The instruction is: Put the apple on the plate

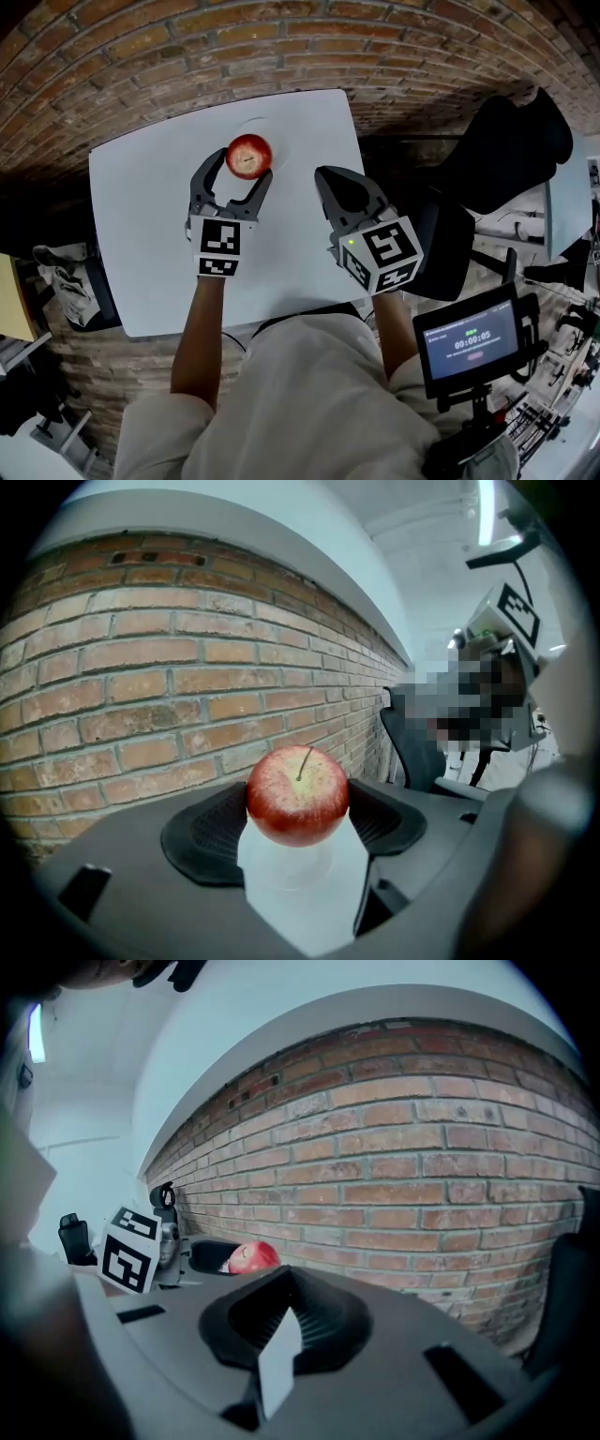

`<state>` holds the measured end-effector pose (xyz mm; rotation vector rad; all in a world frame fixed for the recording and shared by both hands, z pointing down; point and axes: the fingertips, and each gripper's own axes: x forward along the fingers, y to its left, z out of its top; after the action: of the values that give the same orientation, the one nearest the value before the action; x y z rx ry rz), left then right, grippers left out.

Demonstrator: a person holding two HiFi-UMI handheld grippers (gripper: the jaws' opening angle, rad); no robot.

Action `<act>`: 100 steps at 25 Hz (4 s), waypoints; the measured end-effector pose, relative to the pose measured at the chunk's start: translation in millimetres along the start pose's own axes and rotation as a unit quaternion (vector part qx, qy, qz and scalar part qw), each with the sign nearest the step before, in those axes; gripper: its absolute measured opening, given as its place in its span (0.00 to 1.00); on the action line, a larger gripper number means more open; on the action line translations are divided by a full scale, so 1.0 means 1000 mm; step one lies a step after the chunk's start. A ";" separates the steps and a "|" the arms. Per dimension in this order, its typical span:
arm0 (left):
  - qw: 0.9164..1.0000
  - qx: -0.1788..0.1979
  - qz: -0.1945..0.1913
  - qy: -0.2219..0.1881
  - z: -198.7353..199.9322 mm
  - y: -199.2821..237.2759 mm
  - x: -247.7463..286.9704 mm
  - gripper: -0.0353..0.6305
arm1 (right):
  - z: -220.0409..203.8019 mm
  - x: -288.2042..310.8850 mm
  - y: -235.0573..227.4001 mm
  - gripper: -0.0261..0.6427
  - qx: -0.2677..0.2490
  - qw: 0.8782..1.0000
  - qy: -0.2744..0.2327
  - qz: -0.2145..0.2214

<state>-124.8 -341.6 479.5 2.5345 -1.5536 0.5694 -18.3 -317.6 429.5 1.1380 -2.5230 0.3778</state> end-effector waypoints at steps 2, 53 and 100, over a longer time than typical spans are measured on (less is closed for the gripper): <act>1.000 0.005 0.000 0.009 -0.006 0.002 0.011 0.57 | -0.003 0.002 -0.003 0.04 0.002 1.000 0.003 0.000; 0.988 0.007 -0.054 0.144 -0.128 0.010 0.135 0.57 | -0.046 0.033 -0.048 0.04 0.050 0.998 0.043 -0.020; 0.999 0.018 0.026 0.027 0.004 0.001 -0.055 0.28 | 0.037 -0.045 0.022 0.04 -0.016 0.997 -0.068 0.021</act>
<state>-146.6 -297.5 455.8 2.4884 -1.6093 0.6713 -14.4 -287.3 375.0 1.1343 -2.6641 0.2773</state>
